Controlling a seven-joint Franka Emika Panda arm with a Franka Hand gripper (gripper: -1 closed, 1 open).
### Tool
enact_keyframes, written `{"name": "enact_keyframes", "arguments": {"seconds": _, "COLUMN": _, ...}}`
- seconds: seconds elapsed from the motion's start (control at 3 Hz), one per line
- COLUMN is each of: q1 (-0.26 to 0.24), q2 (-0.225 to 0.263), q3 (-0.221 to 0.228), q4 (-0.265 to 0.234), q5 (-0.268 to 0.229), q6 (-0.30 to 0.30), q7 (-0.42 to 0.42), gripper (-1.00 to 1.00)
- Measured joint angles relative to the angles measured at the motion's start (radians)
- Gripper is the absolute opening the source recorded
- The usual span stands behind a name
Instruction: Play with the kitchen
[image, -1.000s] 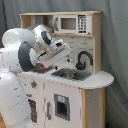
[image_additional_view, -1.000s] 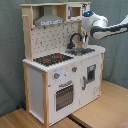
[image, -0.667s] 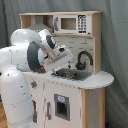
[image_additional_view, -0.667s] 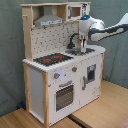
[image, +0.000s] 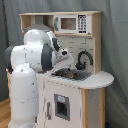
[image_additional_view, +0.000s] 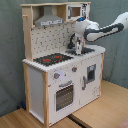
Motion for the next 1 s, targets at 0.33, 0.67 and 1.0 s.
{"name": "enact_keyframes", "arguments": {"seconds": 0.33, "q1": 0.000, "q2": 0.063, "q3": 0.015, "q4": 0.015, "q5": 0.014, "q6": -0.035, "q7": 0.002, "gripper": 1.00}}
{"name": "enact_keyframes", "arguments": {"seconds": 0.67, "q1": 0.000, "q2": 0.064, "q3": 0.015, "q4": 0.014, "q5": 0.016, "q6": -0.040, "q7": 0.002, "gripper": -1.00}}
{"name": "enact_keyframes", "arguments": {"seconds": 1.0, "q1": 0.001, "q2": 0.069, "q3": 0.016, "q4": 0.013, "q5": 0.023, "q6": -0.066, "q7": 0.002, "gripper": -1.00}}
